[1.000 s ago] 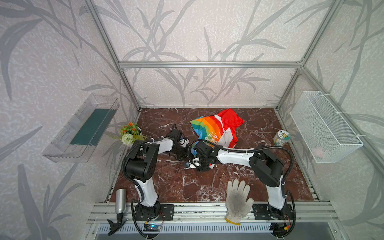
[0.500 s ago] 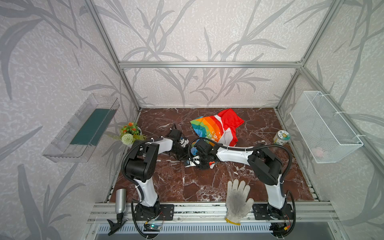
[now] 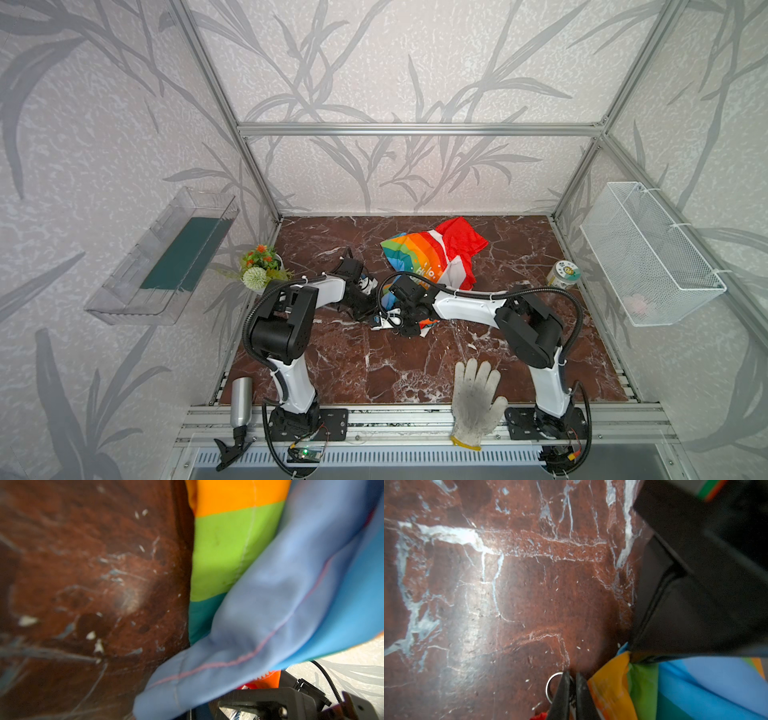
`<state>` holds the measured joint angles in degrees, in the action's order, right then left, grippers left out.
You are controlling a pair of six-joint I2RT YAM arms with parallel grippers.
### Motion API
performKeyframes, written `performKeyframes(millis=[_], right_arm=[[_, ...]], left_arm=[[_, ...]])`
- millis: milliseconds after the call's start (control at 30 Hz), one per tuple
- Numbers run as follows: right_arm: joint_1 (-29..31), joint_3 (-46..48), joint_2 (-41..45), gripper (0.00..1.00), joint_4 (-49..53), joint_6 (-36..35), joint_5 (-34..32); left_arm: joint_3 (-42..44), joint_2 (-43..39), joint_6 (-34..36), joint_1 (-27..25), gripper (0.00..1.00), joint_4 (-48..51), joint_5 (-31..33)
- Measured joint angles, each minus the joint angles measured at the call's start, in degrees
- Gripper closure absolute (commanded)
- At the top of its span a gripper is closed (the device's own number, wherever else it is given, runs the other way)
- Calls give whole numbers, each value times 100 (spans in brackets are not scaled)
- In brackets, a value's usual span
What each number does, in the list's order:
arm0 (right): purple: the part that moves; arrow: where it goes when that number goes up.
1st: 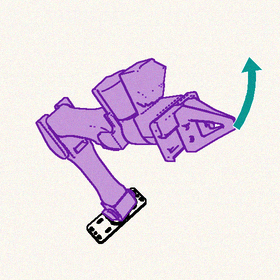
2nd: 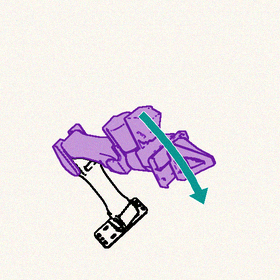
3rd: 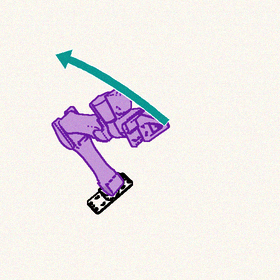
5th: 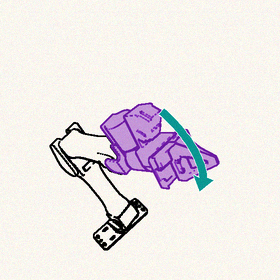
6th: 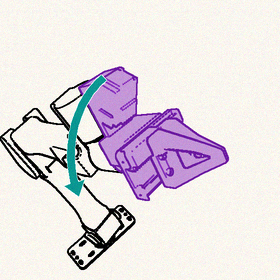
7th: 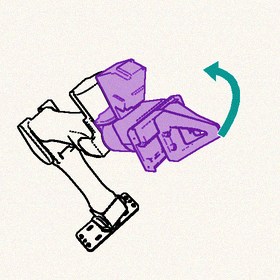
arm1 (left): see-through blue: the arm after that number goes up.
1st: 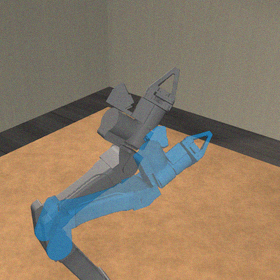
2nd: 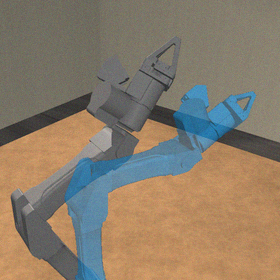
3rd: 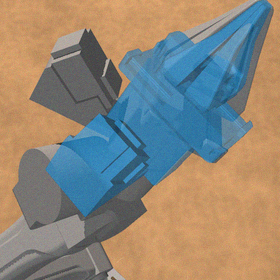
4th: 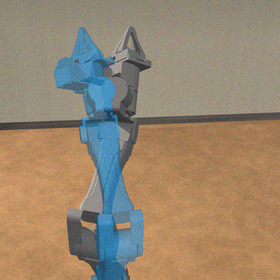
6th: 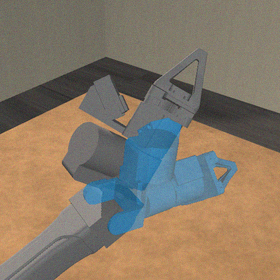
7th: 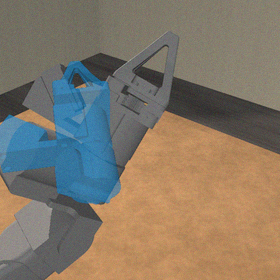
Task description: Zip up the jacket
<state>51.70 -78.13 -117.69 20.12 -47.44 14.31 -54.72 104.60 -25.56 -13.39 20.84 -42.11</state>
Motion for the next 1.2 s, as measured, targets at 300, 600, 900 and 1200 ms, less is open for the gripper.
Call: performKeyframes(millis=[300,600,900,1200], right_arm=[[33,221,81,99,-479,610,-13],[33,1123,566,100,-1665,1891,-46],[31,1976,1121,100,-2811,2968,-420],[52,2450,1252,100,-3495,3880,-1279]], left_arm=[[13,-15,-4,2,100,-4,20],[146,-111,-4,13,100,-48,44],[245,-203,-4,22,100,-57,118],[452,-428,-15,22,100,-85,264]])
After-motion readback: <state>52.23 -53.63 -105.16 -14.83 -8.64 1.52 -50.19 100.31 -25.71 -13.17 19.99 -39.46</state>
